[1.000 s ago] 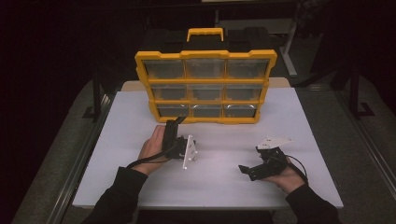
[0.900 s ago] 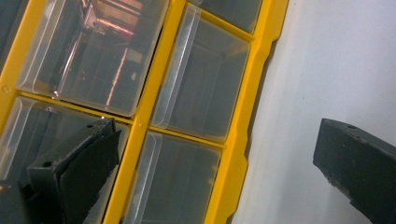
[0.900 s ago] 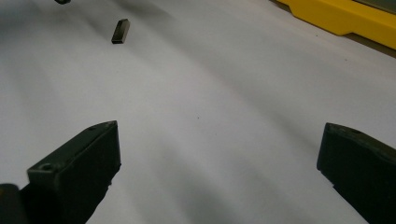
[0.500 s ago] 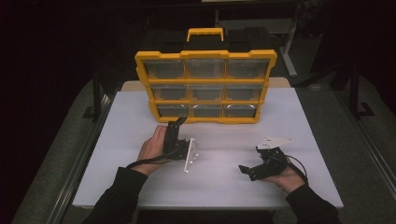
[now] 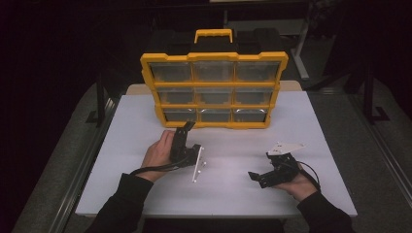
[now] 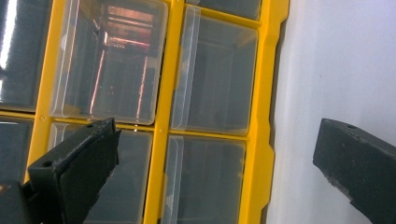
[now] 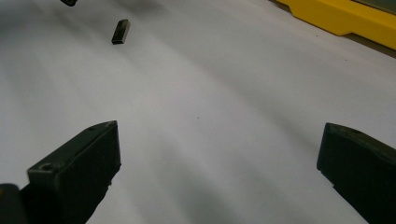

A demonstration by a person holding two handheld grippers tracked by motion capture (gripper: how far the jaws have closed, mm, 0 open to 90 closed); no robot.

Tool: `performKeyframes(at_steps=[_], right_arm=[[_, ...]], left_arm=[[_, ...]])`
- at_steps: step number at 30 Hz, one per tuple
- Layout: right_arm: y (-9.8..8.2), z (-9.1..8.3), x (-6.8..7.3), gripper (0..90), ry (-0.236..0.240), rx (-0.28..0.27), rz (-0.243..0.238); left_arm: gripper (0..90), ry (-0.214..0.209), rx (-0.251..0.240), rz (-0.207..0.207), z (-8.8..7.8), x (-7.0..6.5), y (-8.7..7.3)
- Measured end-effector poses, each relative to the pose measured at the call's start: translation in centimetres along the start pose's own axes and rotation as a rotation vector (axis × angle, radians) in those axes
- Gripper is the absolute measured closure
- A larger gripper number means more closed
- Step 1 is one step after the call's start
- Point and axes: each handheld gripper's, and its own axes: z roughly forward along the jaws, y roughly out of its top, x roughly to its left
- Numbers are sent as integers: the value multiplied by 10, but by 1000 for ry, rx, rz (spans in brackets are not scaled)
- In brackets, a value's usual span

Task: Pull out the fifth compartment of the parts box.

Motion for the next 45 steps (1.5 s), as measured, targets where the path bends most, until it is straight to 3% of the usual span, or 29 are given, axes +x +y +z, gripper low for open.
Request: performKeyframes(at_steps=[18,28,45], right_arm=[[0,0,0,0,1,1,1],[-1,-1,1,0,-3,3,6],[-1,0,1,0,-2,2,9]], left_arm=[[0,18,-12,29,4,6,9],[0,42,-24,19,8,17,15],[0,64,-24,36,14,30,20]])
